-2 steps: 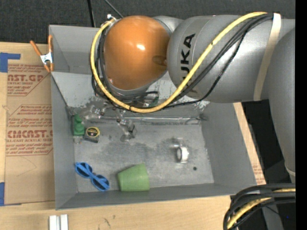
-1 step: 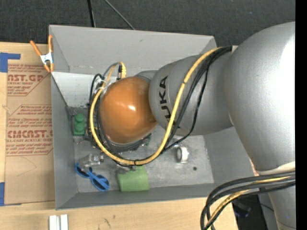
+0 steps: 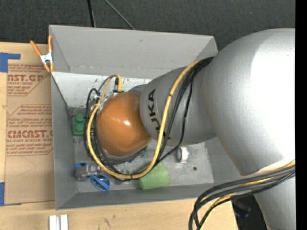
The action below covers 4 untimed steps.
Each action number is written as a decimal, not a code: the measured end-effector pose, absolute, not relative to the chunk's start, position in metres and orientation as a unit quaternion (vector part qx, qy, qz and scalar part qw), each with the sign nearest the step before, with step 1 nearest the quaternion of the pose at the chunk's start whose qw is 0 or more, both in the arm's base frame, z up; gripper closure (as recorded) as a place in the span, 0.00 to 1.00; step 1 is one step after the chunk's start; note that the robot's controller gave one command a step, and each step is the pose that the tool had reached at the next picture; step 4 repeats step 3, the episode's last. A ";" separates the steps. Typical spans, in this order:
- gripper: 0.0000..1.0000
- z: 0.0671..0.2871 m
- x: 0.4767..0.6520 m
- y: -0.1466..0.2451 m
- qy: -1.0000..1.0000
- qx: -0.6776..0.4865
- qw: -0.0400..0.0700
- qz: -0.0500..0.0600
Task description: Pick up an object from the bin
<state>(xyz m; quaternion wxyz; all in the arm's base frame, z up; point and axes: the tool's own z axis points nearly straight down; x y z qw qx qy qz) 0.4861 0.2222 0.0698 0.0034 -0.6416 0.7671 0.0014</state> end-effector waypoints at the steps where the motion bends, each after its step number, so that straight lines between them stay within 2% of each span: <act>1: 1.00 0.071 0.487 0.222 0.768 -0.641 0.004 0.001; 2: 1.00 0.069 0.499 0.167 0.516 -0.856 0.000 0.001; 3: 1.00 0.201 0.511 0.133 0.497 -0.868 0.003 -0.002; 4: 1.00 0.201 0.511 0.133 0.497 -0.868 0.003 -0.002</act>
Offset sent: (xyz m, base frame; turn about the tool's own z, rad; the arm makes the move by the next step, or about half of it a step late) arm 0.0000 0.0000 0.0000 0.0000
